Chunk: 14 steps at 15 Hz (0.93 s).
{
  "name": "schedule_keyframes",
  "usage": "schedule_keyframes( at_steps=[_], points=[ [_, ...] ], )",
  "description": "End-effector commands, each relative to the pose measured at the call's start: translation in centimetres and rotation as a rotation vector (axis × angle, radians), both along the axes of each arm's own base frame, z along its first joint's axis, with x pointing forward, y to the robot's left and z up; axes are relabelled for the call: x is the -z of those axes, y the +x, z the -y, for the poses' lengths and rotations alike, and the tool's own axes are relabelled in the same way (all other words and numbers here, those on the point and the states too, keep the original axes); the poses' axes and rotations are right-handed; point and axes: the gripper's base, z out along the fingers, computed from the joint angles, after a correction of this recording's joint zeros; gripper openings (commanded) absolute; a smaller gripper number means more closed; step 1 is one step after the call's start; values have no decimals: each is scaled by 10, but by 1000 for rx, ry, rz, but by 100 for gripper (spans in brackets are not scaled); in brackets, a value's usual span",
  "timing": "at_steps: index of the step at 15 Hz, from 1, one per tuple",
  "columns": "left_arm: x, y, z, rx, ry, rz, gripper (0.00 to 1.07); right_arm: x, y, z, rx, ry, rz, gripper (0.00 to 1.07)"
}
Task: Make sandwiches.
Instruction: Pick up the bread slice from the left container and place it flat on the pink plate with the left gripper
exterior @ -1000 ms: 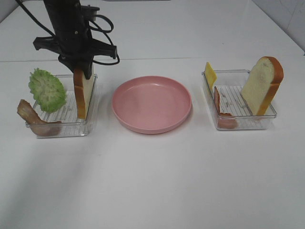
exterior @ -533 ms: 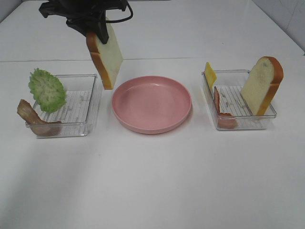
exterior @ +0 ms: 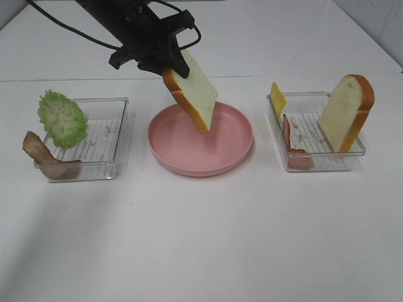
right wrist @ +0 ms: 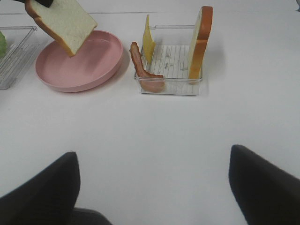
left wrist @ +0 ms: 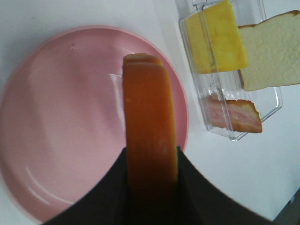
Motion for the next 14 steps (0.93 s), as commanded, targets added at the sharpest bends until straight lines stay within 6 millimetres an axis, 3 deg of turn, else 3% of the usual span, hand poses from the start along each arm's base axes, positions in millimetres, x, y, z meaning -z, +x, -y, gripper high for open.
schedule_keyframes(
  at_steps=[1,10,14],
  points=[
    [18,5,9,-2,-88,-29,0,1,-1,0,-4,-5,16,81],
    [70,8,20,-16,-170,-177,0,1,-1,0,-4,-5,16,81],
    [75,7,20,-18,-168,-209,0,1,-1,0,-4,-5,16,81]
  ],
)
